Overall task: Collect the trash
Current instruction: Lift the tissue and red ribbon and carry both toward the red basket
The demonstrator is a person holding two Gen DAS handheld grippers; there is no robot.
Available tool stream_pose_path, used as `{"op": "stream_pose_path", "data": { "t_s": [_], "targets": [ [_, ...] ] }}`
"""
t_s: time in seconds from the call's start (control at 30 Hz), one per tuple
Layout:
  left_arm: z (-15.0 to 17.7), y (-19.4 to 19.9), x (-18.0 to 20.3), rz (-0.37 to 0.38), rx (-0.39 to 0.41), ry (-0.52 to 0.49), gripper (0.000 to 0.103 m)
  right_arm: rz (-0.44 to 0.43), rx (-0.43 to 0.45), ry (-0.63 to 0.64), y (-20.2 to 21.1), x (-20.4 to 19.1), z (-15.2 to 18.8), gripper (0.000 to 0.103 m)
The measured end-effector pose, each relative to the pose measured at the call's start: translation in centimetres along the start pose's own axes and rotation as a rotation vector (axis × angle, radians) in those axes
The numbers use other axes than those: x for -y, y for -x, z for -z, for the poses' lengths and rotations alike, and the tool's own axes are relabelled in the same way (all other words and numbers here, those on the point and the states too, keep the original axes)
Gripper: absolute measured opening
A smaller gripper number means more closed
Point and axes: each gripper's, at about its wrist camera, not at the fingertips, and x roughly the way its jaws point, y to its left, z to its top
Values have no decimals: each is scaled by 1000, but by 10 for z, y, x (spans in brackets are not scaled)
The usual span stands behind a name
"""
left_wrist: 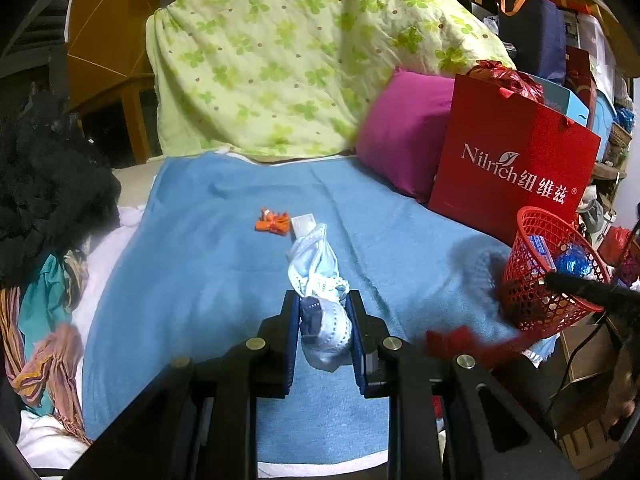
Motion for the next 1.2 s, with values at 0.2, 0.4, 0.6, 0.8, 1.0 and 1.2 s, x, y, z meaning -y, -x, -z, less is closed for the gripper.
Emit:
{"op": "stream_pose_path", "data": {
  "t_s": [0.2,0.4,0.6,0.8,1.0,1.2],
  "targets": [
    [2,-3,5,3,-10,-5,25,-34,-48,-71,9,-8,0,39],
    [4,-7,2,8,-21,2,25,-55,-149,-88,-29,-6,32,91],
    [10,-11,-7,6,-33,31,25,27,-311,-111,-94,-2,59,67],
    [11,-8,-14,-3,-28,45,25,145,-500,-144,-158,12,91,35],
    [10,-3,-18,-12,-17,52,25,72,-348,-114,-121,6,79,28],
    [2,8,-2,-3,8,23,25,35,-98,-52,-40,-10,39,28]
  ]
}}
